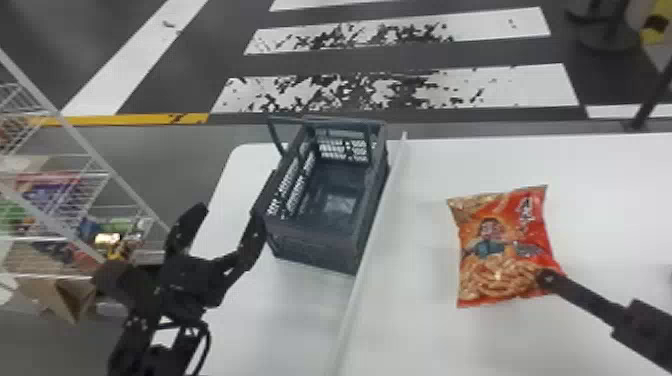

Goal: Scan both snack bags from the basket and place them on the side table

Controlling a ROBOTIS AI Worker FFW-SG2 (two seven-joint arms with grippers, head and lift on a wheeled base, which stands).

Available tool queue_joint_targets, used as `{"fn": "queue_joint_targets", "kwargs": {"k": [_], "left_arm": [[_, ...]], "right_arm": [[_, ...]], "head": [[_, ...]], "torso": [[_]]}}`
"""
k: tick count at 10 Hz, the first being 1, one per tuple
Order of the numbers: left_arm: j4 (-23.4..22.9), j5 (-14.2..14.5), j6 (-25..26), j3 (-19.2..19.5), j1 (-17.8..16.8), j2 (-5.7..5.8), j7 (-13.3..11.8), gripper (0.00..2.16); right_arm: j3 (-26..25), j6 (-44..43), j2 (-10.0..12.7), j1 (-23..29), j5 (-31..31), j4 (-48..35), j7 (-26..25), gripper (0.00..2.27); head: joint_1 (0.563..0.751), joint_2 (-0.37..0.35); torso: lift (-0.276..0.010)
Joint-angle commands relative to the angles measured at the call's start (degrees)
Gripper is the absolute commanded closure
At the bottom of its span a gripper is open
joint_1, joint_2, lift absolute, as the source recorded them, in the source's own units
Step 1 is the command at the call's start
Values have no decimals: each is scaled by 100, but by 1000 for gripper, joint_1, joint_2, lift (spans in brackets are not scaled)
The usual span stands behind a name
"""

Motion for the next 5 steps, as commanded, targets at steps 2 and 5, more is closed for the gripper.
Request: {"fn": "queue_joint_targets", "kwargs": {"k": [2, 5], "left_arm": [[9, -4, 0, 0, 0, 0, -17, 87], [44, 31, 0, 0, 0, 0, -35, 87]], "right_arm": [[159, -139, 5, 261, 471, -987, -3, 2253], [1794, -1492, 5, 516, 3767, -1488, -460, 2253]], "head": [[695, 196], [695, 189]], "torso": [[-75], [-75]]}}
